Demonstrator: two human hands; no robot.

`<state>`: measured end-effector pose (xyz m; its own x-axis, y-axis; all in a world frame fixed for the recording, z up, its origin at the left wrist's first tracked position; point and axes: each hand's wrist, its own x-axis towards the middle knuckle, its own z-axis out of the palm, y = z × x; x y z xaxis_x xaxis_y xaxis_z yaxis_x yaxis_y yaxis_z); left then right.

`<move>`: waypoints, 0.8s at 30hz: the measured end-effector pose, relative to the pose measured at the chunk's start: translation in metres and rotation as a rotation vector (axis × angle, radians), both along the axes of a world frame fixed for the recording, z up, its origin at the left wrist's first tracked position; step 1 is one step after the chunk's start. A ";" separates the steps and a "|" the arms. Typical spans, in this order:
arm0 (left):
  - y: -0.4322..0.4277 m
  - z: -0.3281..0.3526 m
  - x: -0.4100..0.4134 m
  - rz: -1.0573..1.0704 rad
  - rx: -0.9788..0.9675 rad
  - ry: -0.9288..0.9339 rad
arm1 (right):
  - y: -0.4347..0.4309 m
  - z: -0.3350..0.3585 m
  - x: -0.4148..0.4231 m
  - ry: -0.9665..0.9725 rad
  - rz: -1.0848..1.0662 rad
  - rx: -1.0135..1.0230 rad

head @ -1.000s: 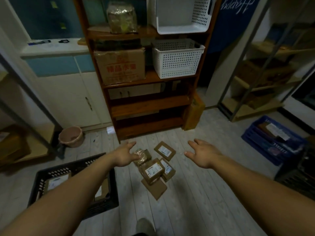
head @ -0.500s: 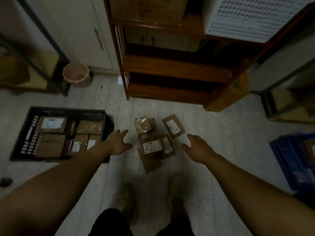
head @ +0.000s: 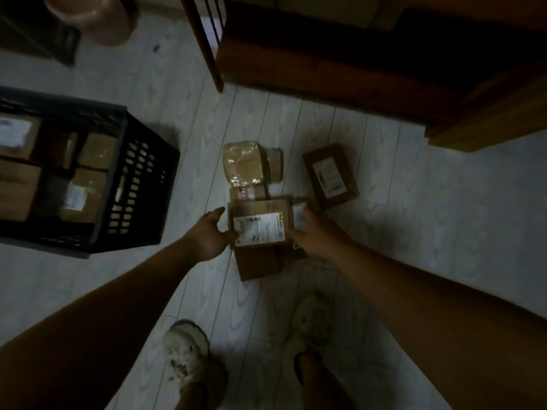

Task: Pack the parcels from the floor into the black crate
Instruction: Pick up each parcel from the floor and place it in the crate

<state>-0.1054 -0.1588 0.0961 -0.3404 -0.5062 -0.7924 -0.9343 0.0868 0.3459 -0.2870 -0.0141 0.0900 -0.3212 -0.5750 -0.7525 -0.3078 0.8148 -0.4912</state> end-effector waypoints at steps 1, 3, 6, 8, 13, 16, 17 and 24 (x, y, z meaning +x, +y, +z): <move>0.001 -0.026 -0.003 0.046 0.010 0.009 | -0.001 -0.027 0.000 -0.012 -0.023 0.011; 0.002 -0.073 -0.006 0.171 0.033 0.052 | -0.004 -0.076 0.002 -0.028 -0.090 0.025; 0.006 -0.129 -0.008 0.409 0.090 0.091 | -0.010 -0.138 0.010 -0.095 -0.226 0.049; 0.009 -0.154 -0.009 0.499 0.189 0.125 | -0.016 -0.166 0.019 -0.145 -0.273 0.065; 0.012 -0.158 -0.005 0.621 0.177 0.170 | -0.019 -0.171 0.038 -0.134 -0.389 0.018; 0.010 -0.121 0.012 0.616 0.170 0.235 | -0.018 -0.129 0.046 -0.105 -0.389 -0.004; 0.008 -0.104 0.018 0.611 0.165 0.260 | -0.019 -0.110 0.048 -0.096 -0.388 -0.015; -0.030 0.082 0.068 0.542 0.153 0.321 | -0.054 0.089 0.092 -0.050 -0.417 -0.067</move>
